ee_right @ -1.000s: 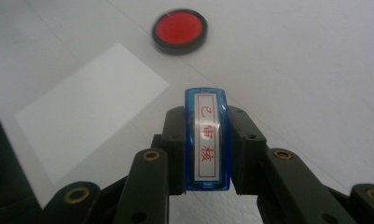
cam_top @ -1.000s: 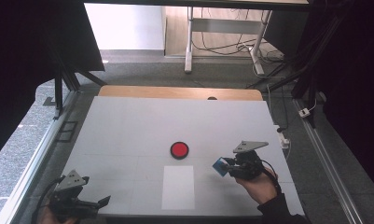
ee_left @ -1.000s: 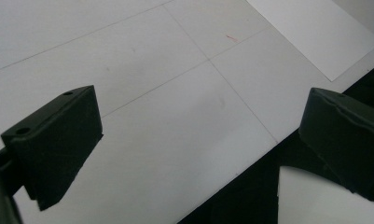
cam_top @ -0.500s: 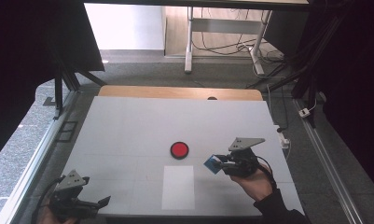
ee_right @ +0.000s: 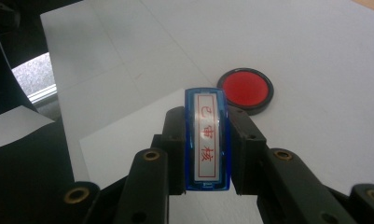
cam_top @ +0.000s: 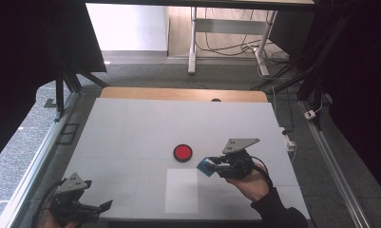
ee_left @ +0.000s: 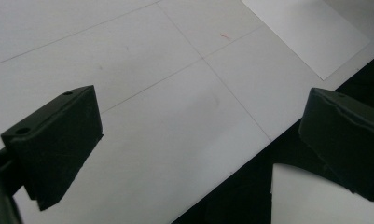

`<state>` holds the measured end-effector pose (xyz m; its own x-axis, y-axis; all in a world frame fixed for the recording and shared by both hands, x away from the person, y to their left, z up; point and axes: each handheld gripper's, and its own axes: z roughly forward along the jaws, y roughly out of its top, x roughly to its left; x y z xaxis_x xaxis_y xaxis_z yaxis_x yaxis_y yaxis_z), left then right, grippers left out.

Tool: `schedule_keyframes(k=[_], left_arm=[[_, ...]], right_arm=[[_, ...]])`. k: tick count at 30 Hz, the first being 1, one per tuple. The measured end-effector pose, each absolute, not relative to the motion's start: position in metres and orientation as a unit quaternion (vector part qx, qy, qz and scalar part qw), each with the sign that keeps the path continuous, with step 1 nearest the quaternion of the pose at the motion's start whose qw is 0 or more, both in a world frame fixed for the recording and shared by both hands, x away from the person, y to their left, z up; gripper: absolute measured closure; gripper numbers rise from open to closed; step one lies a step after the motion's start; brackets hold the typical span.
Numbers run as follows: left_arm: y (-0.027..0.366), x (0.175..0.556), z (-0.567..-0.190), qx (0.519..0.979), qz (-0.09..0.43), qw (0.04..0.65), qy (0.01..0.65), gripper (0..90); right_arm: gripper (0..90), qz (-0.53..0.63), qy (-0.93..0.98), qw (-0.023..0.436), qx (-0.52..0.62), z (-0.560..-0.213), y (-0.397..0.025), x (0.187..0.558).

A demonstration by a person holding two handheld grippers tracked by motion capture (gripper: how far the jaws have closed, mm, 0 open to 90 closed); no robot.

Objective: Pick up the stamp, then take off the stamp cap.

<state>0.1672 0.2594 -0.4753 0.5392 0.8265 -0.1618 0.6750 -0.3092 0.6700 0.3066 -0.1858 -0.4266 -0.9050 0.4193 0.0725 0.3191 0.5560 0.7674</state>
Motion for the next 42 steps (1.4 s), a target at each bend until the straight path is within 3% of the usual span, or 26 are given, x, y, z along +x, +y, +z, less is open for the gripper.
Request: schedule_keyframes(k=[27,42], left_arm=[[0.258,0.168,-0.475,0.805,0.102,0.356,0.465,0.0],[0.243,0.185,-0.467,0.826,0.078,0.395,0.394,0.0]], right_arm=[[71.2,0.446,0.878,0.035,0.171,-0.423,-0.155,0.297],[71.2,0.455,0.875,0.032,0.161,-0.418,-0.154,0.293]])
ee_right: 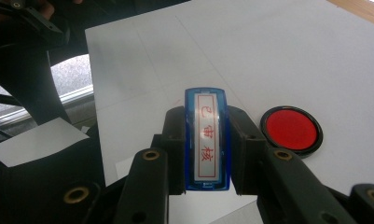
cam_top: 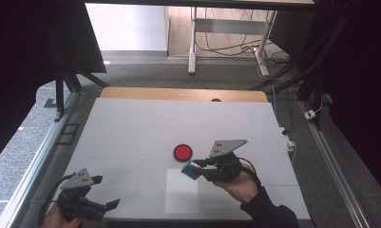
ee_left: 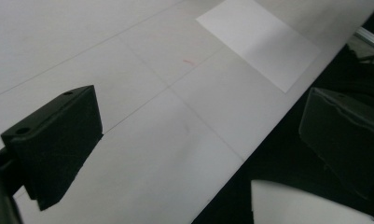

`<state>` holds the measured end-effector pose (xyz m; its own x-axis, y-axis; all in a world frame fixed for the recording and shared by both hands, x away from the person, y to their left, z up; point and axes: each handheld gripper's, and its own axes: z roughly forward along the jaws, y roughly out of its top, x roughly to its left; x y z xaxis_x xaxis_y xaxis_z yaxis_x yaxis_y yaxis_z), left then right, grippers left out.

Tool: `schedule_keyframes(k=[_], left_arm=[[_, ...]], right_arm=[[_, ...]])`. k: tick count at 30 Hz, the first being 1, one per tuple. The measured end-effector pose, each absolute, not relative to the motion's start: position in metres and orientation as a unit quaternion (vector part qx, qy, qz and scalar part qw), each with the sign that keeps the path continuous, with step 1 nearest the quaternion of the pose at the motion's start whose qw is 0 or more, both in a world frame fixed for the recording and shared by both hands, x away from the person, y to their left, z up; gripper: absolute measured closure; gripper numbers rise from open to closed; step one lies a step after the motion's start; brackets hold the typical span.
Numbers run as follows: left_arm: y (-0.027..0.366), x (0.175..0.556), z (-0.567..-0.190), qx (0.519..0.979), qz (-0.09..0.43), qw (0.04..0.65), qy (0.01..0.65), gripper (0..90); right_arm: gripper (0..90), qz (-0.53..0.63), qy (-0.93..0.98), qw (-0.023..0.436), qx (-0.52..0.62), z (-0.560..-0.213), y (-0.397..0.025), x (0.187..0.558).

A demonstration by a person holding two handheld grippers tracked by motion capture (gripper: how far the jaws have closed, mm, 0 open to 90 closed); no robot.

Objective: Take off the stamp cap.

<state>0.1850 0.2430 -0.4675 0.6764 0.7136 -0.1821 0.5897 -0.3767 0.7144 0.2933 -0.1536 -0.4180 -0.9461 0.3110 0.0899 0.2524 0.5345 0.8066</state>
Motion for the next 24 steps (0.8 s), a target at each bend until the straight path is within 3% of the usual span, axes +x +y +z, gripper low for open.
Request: schedule_keyframes(k=[24], left_arm=[[0.197,0.240,-0.463,0.846,0.048,0.439,0.298,0.0]], right_arm=[[71.2,0.468,0.872,0.027,0.144,-0.411,-0.155,0.292]])
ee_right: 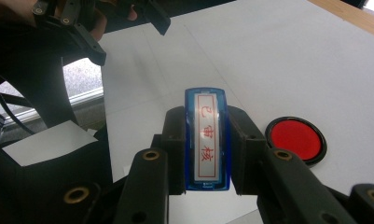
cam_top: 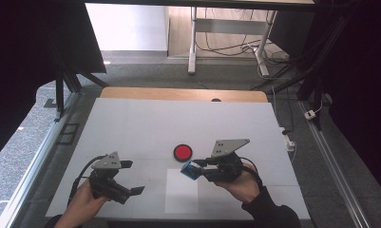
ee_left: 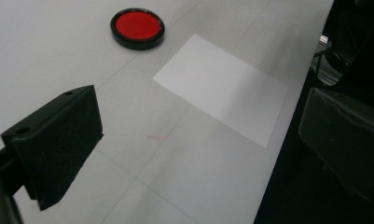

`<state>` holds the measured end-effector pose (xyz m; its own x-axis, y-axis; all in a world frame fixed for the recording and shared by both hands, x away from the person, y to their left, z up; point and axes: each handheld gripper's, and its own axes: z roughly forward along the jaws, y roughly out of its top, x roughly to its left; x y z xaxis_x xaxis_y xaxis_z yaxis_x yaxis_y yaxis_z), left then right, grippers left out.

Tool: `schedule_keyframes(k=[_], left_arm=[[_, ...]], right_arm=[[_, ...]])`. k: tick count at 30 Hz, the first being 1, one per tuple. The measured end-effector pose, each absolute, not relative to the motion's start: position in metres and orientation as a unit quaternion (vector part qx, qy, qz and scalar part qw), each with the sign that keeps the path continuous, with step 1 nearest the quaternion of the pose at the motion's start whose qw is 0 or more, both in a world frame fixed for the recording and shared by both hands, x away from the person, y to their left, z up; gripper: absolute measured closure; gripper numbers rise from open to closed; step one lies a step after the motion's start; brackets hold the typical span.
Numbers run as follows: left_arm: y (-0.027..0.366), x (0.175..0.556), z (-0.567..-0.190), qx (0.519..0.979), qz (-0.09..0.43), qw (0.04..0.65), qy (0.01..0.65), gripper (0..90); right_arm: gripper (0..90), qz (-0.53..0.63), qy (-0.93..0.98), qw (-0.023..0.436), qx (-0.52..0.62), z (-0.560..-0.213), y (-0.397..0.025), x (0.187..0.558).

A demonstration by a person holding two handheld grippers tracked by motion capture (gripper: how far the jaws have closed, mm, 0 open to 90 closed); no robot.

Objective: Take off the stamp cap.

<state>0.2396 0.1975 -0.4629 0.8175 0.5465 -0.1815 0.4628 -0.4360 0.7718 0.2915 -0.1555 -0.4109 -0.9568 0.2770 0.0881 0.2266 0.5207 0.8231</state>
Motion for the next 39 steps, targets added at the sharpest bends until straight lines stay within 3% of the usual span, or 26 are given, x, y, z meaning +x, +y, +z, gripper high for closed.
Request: schedule_keyframes(k=[25,39], left_arm=[[0.124,0.270,-0.462,0.884,0.003,0.420,0.207,0.0],[0.094,0.289,-0.468,0.892,-0.037,0.429,0.139,0.0]], right_arm=[[71.2,0.474,0.873,0.024,0.111,-0.409,-0.157,0.287],[71.2,0.481,0.871,0.000,0.096,-0.412,-0.154,0.287]])
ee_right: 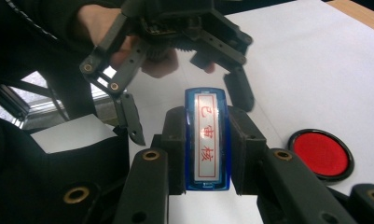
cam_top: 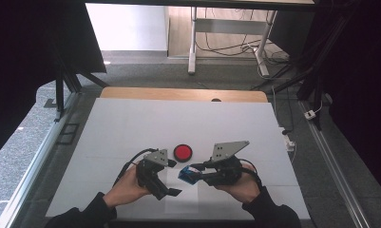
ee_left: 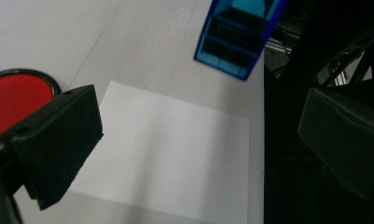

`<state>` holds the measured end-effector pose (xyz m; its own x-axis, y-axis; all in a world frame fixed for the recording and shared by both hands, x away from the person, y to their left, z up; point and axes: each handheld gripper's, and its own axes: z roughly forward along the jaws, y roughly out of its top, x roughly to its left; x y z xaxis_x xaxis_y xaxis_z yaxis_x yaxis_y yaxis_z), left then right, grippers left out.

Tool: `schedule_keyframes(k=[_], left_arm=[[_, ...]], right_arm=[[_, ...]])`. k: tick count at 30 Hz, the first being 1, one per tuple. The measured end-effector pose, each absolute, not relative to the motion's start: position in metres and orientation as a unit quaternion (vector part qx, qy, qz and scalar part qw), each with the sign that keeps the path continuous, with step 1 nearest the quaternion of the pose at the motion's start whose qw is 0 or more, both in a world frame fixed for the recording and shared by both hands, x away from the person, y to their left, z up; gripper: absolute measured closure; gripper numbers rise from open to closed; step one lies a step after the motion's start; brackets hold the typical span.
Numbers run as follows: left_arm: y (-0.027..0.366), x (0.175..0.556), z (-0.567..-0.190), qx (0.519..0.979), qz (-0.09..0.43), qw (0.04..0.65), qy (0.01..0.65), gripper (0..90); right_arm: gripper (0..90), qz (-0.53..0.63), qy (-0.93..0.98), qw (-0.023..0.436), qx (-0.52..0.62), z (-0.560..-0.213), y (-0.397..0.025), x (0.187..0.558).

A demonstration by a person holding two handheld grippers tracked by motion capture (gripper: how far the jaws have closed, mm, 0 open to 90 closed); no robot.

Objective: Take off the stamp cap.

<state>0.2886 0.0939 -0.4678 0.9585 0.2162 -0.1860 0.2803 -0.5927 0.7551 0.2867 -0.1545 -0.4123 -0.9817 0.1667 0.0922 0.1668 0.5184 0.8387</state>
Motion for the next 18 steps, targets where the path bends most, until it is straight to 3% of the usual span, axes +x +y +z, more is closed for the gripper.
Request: schedule_keyframes(k=[11,14,18], left_arm=[[0.078,0.289,-0.469,0.899,-0.042,0.425,0.093,3.2],[0.080,0.287,-0.469,0.900,-0.040,0.426,0.079,11.2],[0.085,0.286,-0.468,0.894,-0.055,0.442,0.056,28.2]], right_arm=[[71.2,-0.484,-0.871,0.025,-0.078,-0.416,-0.151,0.286],[71.2,-0.483,-0.873,0.033,-0.069,-0.417,-0.149,0.285],[71.2,-0.485,-0.871,0.041,-0.065,-0.417,-0.149,0.285]])
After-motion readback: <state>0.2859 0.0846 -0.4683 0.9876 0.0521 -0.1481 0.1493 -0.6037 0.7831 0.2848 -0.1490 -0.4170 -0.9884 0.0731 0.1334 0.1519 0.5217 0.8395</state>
